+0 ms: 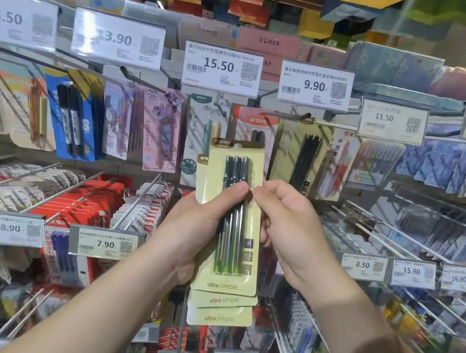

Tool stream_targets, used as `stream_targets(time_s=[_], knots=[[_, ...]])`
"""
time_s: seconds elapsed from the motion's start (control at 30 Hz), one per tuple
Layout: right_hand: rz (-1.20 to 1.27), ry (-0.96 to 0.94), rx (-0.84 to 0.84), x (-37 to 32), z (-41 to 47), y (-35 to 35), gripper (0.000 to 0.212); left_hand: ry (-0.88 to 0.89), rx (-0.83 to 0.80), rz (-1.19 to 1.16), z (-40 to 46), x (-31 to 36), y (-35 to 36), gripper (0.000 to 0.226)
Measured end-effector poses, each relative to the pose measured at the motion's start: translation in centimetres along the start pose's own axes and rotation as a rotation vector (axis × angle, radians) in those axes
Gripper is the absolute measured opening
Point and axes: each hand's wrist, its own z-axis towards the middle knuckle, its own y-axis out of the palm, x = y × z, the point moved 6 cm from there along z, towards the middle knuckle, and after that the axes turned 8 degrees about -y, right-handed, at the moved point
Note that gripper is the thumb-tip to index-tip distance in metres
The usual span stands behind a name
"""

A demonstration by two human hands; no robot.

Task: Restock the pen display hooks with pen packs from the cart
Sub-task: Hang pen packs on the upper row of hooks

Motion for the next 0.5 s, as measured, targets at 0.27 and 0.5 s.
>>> stream_targets(time_s=[0.27,0.5], knots=[[0.222,-0.016,0.186,0.3,-0.5,-0.5,0.046,0.004,0.065,0.131,0.8,0.0,-0.1,0.05],[0.367,0.041,0.176,0.7,-0.6,-0.3,0.03,0.039,0.018,0.094,0.6,-0.4,0.8,0.047]])
